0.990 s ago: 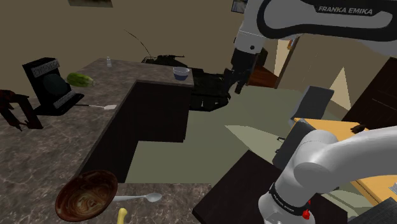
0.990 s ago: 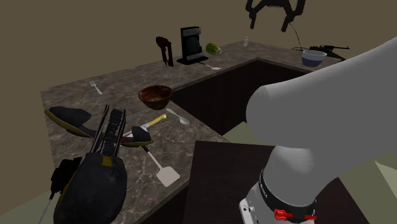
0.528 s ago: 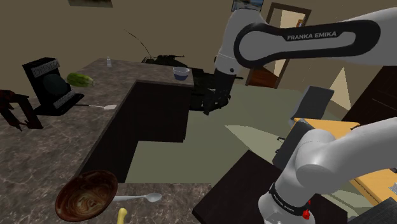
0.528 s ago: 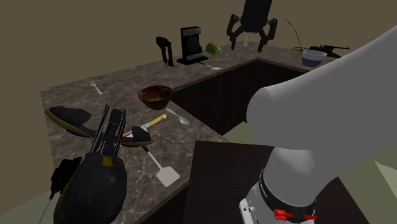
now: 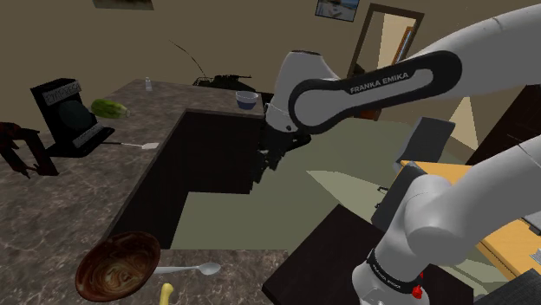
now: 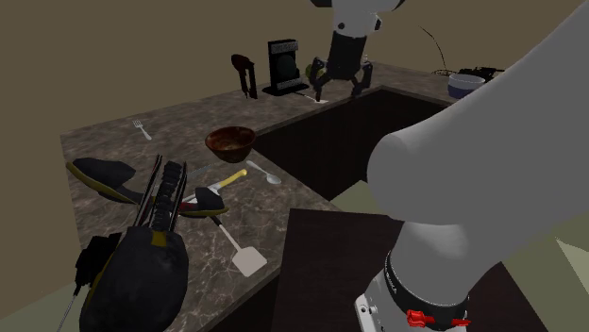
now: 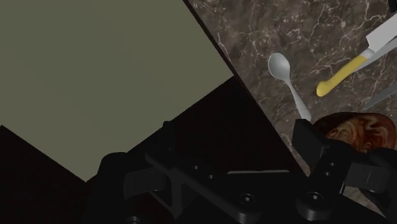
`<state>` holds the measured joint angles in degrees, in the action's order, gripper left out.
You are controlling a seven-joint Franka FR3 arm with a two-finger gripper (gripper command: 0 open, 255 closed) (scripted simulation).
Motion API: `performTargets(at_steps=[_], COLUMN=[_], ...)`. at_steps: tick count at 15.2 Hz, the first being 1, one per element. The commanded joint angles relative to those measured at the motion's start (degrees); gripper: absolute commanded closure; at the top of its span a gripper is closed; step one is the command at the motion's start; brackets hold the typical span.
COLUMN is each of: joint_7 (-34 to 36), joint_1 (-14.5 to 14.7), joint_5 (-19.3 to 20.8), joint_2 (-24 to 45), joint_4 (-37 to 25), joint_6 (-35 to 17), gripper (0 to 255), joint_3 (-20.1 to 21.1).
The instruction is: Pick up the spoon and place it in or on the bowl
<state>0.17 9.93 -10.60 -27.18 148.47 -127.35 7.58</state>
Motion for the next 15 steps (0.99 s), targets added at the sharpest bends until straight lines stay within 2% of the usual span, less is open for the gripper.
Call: performTargets(at_steps=[1, 9, 15], joint_7=[-0.91, -3.76, -4.39], joint_1=[1.06, 4.93, 7.35], joint_5=[-0.75, -2.51, -0.77], joint_2=[4.07, 20.09, 33.13], joint_4=[0.08, -2.05, -6.55], joint_6=[-4.79, -20.7, -30.71], gripper=[0, 0, 0], joint_3=[0.89, 4.6, 6.95])
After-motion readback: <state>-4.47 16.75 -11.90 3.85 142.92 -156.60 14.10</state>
